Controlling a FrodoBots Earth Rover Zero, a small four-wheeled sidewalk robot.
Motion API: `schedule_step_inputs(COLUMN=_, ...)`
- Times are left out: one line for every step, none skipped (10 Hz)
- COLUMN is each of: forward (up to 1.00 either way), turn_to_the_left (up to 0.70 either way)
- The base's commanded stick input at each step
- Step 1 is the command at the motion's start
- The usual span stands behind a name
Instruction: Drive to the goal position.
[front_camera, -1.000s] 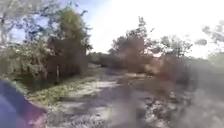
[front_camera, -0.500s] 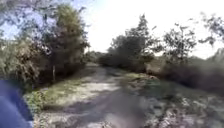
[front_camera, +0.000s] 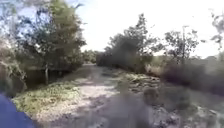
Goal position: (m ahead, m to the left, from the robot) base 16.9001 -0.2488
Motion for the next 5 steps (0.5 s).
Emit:
schedule_step_inputs(forward=0.85, turn_to_the_left=-0.23)
schedule_step_inputs(forward=0.85, turn_to_the_left=-0.04)
schedule_step_inputs(forward=0.85, turn_to_the_left=0.0)
schedule_step_inputs(forward=0.85, turn_to_the_left=0.0)
schedule_step_inputs(forward=0.85, turn_to_the_left=0.0)
